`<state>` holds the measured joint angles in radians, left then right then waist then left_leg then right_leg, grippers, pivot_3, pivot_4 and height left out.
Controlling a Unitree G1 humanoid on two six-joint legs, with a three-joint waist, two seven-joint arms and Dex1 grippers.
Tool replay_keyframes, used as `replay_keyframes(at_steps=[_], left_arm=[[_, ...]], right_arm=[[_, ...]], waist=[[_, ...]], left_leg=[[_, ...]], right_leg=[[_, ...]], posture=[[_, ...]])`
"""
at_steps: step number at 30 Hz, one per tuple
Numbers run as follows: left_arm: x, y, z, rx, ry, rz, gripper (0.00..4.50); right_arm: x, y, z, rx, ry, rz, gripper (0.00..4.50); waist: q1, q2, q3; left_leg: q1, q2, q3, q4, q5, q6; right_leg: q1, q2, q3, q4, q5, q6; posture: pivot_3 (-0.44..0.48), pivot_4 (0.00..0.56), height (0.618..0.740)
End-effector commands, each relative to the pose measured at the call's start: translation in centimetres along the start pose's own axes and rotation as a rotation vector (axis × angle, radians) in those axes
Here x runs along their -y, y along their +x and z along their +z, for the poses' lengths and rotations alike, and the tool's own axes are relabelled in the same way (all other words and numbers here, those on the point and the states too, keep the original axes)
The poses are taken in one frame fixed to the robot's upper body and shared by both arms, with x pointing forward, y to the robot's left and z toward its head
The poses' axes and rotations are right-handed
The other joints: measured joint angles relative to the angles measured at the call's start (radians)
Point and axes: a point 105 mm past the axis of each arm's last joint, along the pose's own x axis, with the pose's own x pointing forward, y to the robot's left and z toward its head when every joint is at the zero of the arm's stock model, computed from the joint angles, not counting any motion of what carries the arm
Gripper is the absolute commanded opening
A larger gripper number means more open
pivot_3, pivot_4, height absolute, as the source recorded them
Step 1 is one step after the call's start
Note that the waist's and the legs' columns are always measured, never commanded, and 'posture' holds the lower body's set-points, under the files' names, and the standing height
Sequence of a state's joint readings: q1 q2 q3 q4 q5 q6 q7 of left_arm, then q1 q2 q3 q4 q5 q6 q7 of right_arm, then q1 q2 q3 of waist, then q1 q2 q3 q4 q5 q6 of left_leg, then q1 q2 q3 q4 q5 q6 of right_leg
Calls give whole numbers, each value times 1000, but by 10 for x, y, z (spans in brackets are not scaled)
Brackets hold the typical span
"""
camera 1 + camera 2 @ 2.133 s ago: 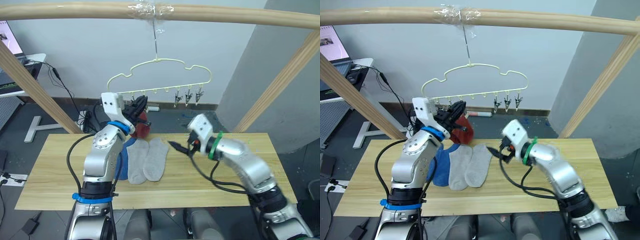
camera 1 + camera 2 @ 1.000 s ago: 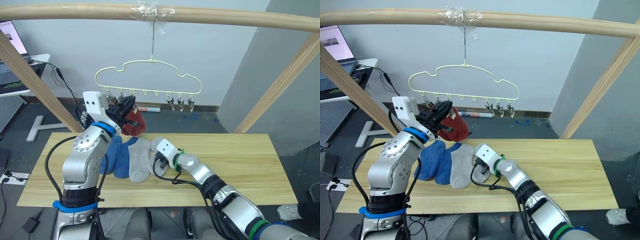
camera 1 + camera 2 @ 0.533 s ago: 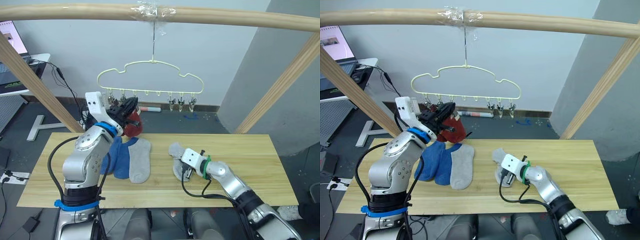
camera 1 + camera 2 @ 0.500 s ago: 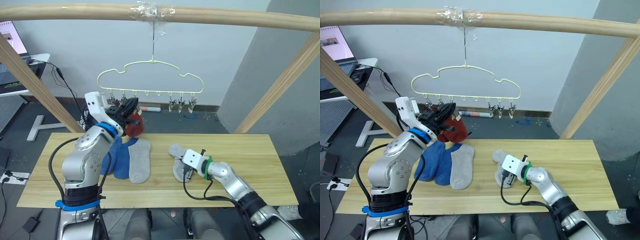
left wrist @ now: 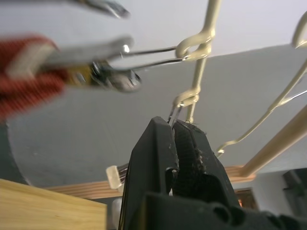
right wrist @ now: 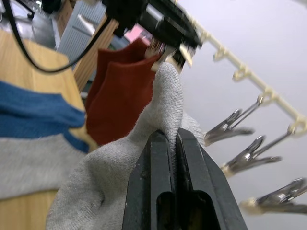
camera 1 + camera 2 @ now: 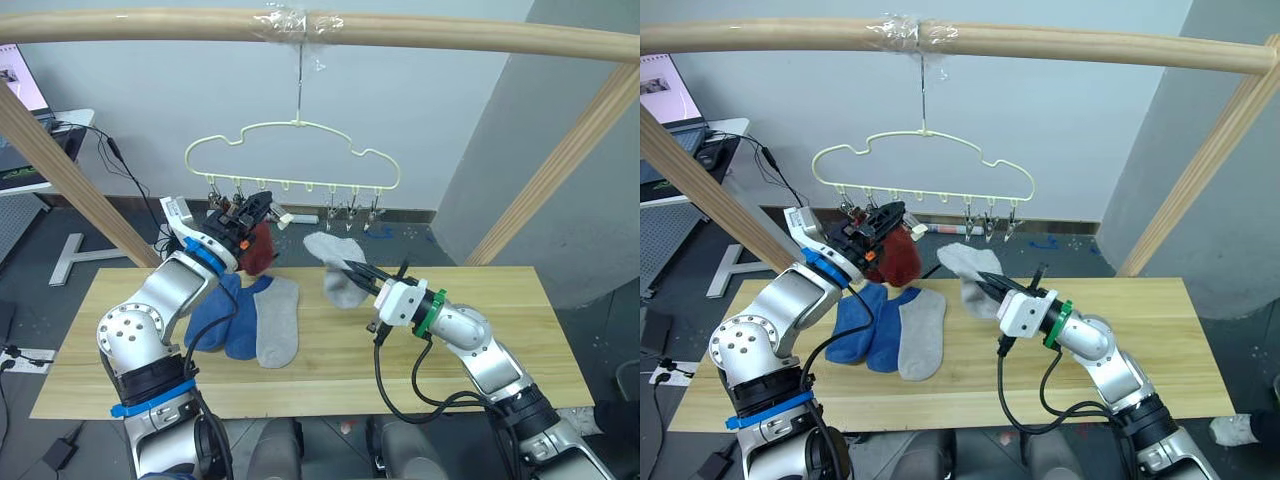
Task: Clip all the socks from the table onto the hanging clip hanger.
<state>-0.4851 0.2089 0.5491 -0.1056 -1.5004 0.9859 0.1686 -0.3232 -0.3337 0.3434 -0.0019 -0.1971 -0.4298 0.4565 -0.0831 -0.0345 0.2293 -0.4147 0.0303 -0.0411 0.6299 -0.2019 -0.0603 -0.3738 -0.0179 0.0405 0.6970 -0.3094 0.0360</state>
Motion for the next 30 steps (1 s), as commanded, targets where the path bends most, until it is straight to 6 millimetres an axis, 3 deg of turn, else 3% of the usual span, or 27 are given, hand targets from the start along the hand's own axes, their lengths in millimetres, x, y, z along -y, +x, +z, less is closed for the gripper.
replay_keyframes(at_steps=[1, 29, 30], left_arm=[[9, -1, 3, 13, -18, -24, 0], [19, -4, -2, 18, 52, -65, 0], [20, -5, -2, 20, 50, -71, 327]], right_arm=[[10, 8, 26, 104, -57, -40, 17], [2, 32, 27, 136, -32, -3, 17], [3, 32, 27, 136, -31, -3, 3]], waist=[[2, 0, 0], [14, 0, 0], [15, 0, 0]], left_leg=[[0, 0, 0, 0, 0, 0], [-1, 0, 2, -1, 0, 0], [-1, 0, 1, -1, 0, 0]], right_leg=[[0, 0, 0, 0, 0, 0], [0, 0, 0, -2, 0, 0], [0, 0, 0, -2, 0, 0]], posture=[[-85, 201, 740], [-71, 205, 740], [-71, 205, 740]])
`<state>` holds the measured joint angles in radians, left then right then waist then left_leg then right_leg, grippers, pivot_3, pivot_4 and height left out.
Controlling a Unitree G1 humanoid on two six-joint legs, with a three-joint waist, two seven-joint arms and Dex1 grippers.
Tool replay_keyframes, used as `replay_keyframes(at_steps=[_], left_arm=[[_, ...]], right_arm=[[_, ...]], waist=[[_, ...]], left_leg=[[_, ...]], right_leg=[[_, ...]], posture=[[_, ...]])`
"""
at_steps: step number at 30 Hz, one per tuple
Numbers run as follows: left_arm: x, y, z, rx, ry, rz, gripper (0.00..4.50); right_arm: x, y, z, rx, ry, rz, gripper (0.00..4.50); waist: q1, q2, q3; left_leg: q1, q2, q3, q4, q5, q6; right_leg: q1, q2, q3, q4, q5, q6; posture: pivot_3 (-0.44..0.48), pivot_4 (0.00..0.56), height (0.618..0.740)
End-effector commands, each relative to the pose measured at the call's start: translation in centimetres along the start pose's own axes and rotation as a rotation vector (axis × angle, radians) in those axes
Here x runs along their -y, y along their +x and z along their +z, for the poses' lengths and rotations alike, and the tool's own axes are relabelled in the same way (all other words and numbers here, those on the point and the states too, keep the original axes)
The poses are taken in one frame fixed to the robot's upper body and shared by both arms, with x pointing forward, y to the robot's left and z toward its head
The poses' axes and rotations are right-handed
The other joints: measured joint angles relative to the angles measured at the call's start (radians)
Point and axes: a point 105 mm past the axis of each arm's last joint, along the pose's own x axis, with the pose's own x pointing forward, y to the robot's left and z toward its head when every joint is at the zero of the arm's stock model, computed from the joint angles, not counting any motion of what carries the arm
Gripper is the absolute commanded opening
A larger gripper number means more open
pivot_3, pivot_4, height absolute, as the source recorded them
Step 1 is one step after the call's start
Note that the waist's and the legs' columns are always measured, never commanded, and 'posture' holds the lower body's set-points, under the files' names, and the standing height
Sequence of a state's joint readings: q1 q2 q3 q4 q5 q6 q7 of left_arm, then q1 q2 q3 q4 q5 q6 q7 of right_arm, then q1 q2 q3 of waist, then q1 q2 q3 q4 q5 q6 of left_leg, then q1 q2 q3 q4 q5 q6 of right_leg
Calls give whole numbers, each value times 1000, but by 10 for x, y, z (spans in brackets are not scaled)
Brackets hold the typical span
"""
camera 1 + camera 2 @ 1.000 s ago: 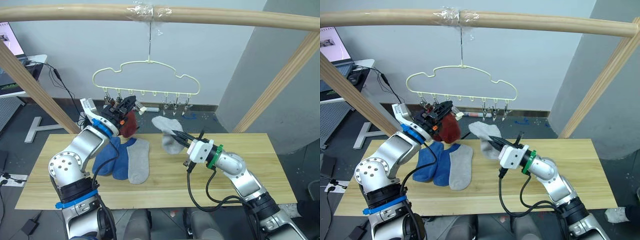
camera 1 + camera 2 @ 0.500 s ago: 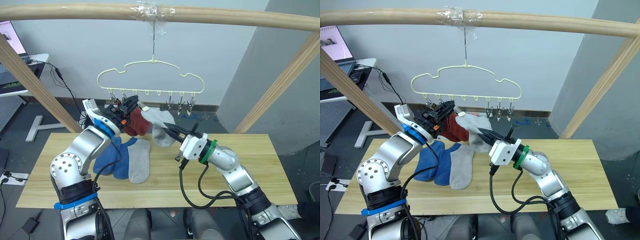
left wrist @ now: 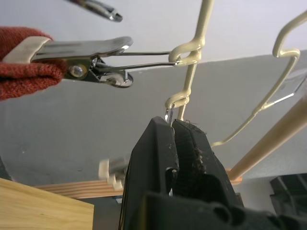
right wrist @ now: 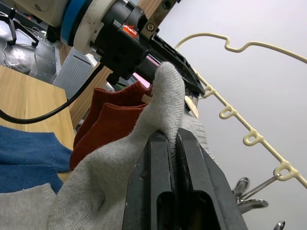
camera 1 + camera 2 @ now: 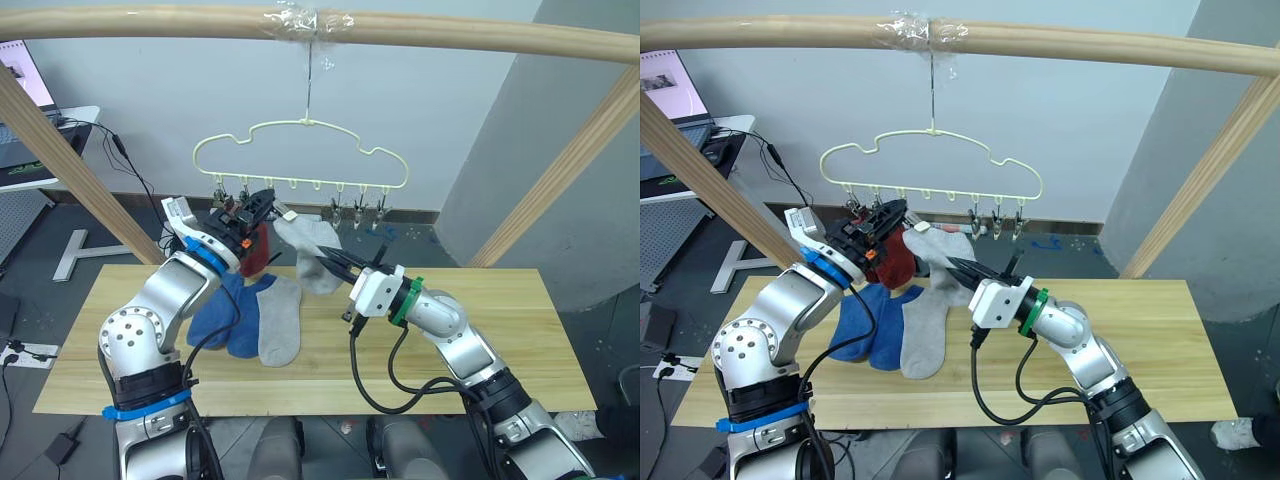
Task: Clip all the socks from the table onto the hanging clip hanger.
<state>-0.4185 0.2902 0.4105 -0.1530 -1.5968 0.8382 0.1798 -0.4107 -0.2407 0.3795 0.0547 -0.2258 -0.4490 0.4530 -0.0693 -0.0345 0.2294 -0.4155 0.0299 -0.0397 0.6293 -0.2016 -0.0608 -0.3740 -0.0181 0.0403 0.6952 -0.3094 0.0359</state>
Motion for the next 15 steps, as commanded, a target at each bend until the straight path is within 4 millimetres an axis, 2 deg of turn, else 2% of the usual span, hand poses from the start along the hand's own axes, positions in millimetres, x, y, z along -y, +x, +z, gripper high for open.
replay_keyframes(at_steps=[1, 2, 6, 10, 12, 15], left_arm=[[14, -4, 3, 16, 32, -64, 664], [15, -4, 2, 12, 30, -74, 834], [14, -5, 3, 1, 61, -64, 2181], [6, -12, -2, -75, 167, -7, 3431], [8, -22, -8, -165, 310, 10, 3431], [1, -34, -17, -295, 620, 85, 3462]], right_arm=[[5, 4, 9, 44, -25, -9, 0], [5, 4, 9, 43, -25, -8, 0], [6, 3, 8, 40, -20, -6, 0], [4, 2, 3, 7, 34, 9, 0], [2, 2, -3, -32, 109, 18, 0], [-1, 1, -11, -89, 211, 43, 672]], waist=[[2, 0, 0], [3, 0, 0], [9, 0, 0], [10, 0, 0], [9, 0, 0], [10, 0, 1]], left_leg=[[0, 0, 0, 0, 0, 0], [0, 0, 0, 0, 0, 0], [0, 0, 0, 0, 0, 0], [0, 0, 0, 0, 0, 0], [0, 0, -1, -1, 0, 0], [0, 1, -2, -2, 0, 0]], right_leg=[[0, 0, 0, 0, 0, 0], [0, 0, 0, 0, 0, 0], [0, 0, 0, 0, 0, 0], [0, 0, 0, 0, 0, 0], [0, 0, 0, 0, 0, 0], [-1, 0, 1, -1, 0, 0]], posture=[[-71, 205, 740], [-71, 205, 740], [-71, 204, 740], [-71, 204, 740], [-71, 204, 740], [-55, 205, 740]])
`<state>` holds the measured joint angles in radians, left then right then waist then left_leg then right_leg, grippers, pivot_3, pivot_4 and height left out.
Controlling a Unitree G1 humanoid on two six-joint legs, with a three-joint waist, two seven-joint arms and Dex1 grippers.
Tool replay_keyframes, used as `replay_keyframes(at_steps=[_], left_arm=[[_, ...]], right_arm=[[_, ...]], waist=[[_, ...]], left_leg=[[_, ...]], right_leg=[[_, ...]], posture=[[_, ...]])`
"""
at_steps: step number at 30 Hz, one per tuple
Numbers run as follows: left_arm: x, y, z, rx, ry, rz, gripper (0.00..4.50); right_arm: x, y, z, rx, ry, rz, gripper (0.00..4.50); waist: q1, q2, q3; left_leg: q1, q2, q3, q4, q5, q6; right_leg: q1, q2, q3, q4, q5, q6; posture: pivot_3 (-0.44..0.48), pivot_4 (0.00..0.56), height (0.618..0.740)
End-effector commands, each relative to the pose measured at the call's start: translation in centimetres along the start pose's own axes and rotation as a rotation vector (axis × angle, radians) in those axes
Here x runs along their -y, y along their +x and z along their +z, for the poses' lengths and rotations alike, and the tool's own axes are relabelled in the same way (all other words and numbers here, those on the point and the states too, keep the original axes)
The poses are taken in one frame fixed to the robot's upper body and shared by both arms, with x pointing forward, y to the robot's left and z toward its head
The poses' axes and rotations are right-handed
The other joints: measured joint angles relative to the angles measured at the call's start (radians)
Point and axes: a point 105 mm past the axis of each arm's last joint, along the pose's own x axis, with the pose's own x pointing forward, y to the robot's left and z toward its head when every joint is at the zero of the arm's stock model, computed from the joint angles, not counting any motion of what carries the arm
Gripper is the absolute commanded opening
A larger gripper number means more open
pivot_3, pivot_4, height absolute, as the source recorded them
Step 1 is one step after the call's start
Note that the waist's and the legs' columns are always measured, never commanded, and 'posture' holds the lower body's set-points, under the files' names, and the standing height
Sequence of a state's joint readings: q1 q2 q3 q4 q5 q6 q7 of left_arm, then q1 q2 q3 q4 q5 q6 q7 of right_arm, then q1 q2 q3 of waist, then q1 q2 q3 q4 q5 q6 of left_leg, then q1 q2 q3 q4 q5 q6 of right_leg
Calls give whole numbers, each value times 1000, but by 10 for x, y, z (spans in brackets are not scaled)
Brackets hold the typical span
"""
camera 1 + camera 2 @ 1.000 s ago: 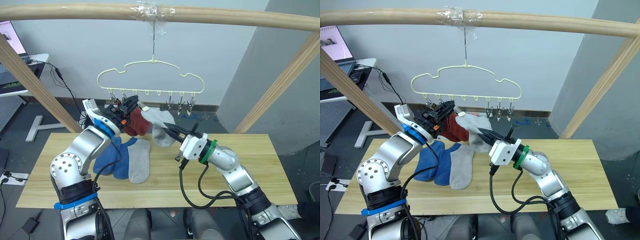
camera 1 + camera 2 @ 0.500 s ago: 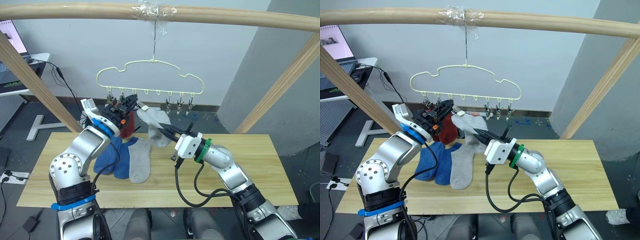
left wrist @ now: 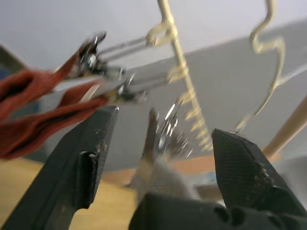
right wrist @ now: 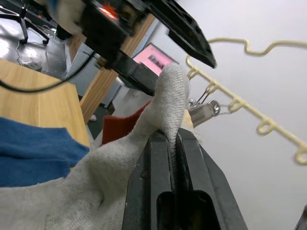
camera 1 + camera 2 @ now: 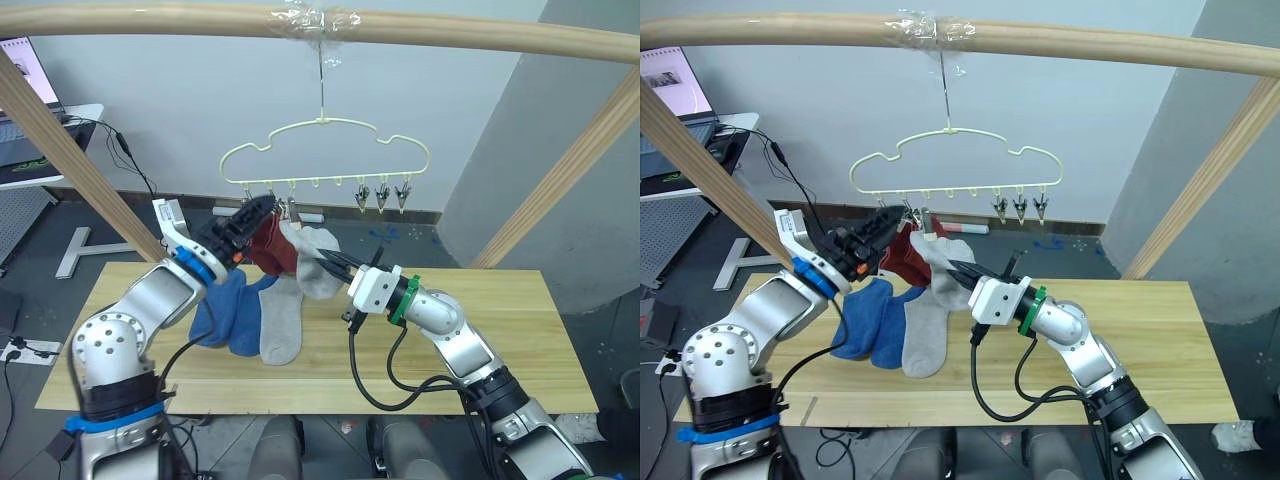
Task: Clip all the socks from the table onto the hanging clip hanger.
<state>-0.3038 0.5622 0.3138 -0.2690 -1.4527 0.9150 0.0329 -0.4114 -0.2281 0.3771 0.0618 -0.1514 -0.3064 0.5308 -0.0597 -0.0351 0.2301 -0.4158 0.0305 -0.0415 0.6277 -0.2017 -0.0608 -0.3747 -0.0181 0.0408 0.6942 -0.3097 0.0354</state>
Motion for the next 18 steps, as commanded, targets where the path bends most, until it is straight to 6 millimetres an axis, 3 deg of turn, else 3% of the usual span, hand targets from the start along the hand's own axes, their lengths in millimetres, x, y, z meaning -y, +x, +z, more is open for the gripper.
replay_keyframes(at_steps=[1, 6, 11, 15, 18], left_arm=[[8, -9, -6, -88, 331, 29, 3462], [1, -21, -8, -77, 551, 74, 3462], [1, -32, -35, -215, 677, -67, 3462], [1, -36, -37, -176, 691, -109, 3462], [3, -36, -35, -155, 750, -138, 3462]], right_arm=[[3, -1, 3, -12, 113, 7, 1088], [2, -14, -11, -101, 225, 7, 2722], [25, -37, -26, -243, 420, -194, 4371], [53, -44, -14, -264, 500, -386, 4443], [64, -43, 2, -251, 515, -457, 3797]], waist=[[2, 1, 1], [7, 2, 2], [15, 3, 2], [17, 3, 2], [17, 3, 2]], left_leg=[[0, 0, 0, -1, 0, 0], [0, 0, -1, -2, 0, 0], [-2, 0, 0, -5, 0, 0], [-2, 1, 0, -8, 0, 0], [-4, 3, 0, -9, 0, 0]], right_leg=[[0, 0, 0, 0, 0, 0], [0, -1, 0, -3, 0, -1], [-1, -1, 1, -6, -1, -1], [-4, -2, 1, -7, -1, -2], [-6, -2, 2, -7, -1, -2]], posture=[[-55, 205, 740], [-33, 200, 740], [-26, 199, 740], [-39, 197, 740], [-48, 192, 740]])
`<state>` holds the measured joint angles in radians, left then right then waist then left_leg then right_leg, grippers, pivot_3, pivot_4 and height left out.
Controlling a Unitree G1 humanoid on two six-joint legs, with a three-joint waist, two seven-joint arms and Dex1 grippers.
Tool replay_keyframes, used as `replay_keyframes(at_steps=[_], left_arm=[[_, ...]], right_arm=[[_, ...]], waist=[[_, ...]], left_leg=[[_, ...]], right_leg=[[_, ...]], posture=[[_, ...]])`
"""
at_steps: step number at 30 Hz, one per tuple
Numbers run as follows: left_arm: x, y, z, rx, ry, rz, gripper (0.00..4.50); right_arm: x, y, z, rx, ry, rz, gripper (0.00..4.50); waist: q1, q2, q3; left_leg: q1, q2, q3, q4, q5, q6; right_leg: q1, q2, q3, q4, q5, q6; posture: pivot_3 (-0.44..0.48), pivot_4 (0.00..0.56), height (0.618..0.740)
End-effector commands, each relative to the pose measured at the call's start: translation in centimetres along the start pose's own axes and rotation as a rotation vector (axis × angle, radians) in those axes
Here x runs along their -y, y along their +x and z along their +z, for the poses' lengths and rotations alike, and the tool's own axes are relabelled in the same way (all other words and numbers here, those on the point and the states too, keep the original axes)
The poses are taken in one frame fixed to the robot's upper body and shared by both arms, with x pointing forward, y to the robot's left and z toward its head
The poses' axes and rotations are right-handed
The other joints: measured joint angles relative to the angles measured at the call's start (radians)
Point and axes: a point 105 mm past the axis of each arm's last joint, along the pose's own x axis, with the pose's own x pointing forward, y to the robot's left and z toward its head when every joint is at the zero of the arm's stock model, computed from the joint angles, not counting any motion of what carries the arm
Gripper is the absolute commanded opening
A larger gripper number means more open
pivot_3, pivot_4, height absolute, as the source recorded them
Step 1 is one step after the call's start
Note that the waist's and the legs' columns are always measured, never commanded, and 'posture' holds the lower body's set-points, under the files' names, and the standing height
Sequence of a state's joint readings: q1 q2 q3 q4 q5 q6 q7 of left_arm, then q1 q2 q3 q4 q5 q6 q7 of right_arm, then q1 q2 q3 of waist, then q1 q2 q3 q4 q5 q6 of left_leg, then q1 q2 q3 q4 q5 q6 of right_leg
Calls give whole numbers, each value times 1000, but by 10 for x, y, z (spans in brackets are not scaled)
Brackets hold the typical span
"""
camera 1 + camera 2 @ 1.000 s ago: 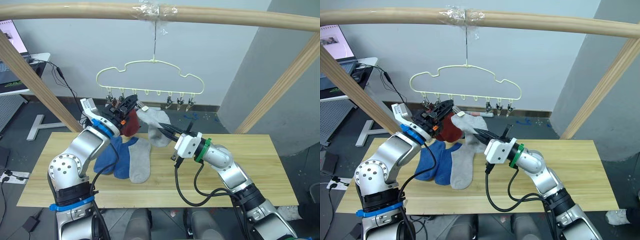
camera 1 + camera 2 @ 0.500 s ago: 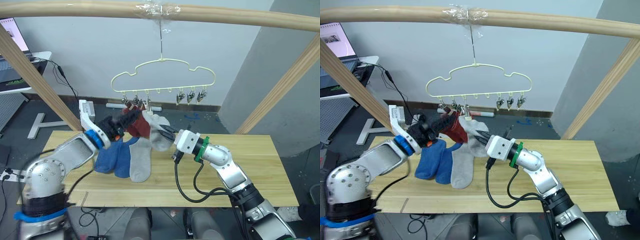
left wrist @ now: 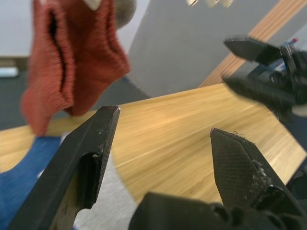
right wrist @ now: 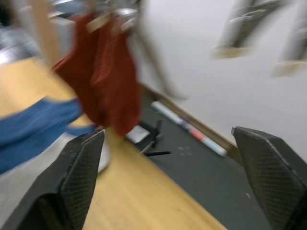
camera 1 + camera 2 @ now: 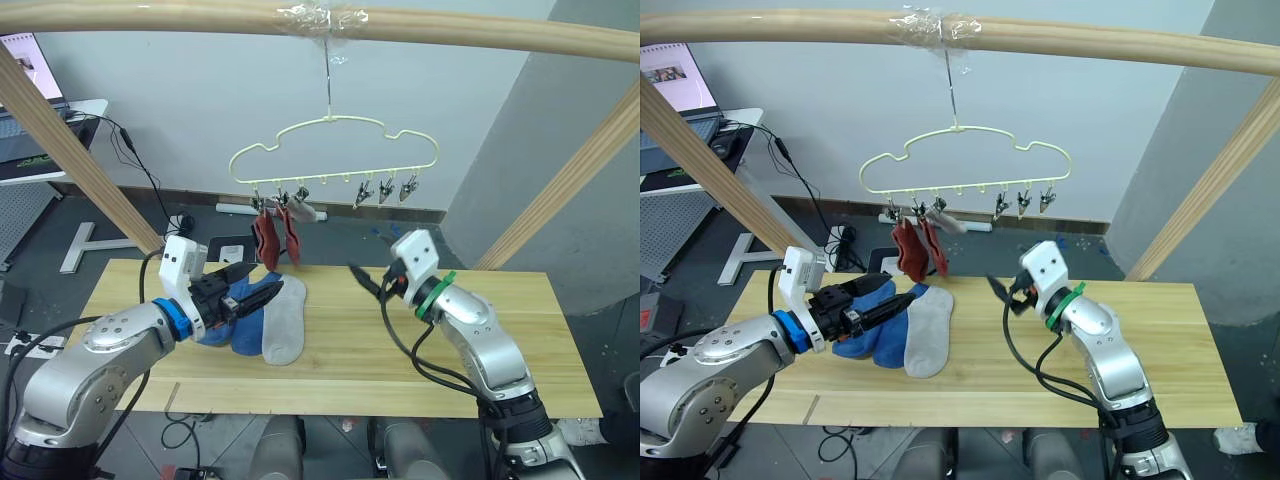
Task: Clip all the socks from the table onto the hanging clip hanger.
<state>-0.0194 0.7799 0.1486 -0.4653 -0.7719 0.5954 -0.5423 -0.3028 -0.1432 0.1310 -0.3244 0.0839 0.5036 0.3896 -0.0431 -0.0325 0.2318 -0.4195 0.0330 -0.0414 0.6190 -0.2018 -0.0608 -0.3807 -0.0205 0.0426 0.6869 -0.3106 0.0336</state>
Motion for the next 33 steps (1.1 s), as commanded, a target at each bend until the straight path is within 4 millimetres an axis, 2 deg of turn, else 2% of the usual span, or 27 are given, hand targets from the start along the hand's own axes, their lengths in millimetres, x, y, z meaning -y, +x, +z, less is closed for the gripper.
replay_keyframes(at_steps=[1, 11, 15, 24, 33], left_arm=[[3, -2, 13, 63, 101, -21, 3462], [10, 4, 34, 156, 181, -80, 3462], [12, 6, 41, 176, 189, -83, 3462], [19, 6, 47, 189, 194, -85, 3462], [28, 8, 63, 236, 204, -134, 3462]], right_arm=[[2, -4, 33, 71, 11, -66, 3526], [-5, 2, 51, 90, 48, -120, 3526], [-8, 8, 52, 96, 59, -114, 2609], [-10, 21, 55, 101, 97, -127, 2609], [-6, 40, 57, 89, 171, -165, 2609]], waist=[[0, 0, 0], [-10, 0, -1], [-15, -1, -1], [-15, -1, -1], [-15, -1, -1]], left_leg=[[0, 0, 0, -1, 0, 0], [-8, -2, 2, -2, 0, 0], [-8, -2, 2, -2, 0, 0], [-8, -2, 2, 0, 0, 0], [-8, -2, 2, 8, 0, 1]], right_leg=[[-1, 0, 0, 0, 0, 0], [-7, 1, -2, -2, 0, 0], [-7, 1, -2, -2, 0, 0], [-8, 2, -2, 3, 0, 0], [-8, 2, -2, 10, 0, 0]], posture=[[-53, 190, 740], [-69, 176, 740], [-69, 176, 740], [-48, 180, 740], [-39, 192, 740]])
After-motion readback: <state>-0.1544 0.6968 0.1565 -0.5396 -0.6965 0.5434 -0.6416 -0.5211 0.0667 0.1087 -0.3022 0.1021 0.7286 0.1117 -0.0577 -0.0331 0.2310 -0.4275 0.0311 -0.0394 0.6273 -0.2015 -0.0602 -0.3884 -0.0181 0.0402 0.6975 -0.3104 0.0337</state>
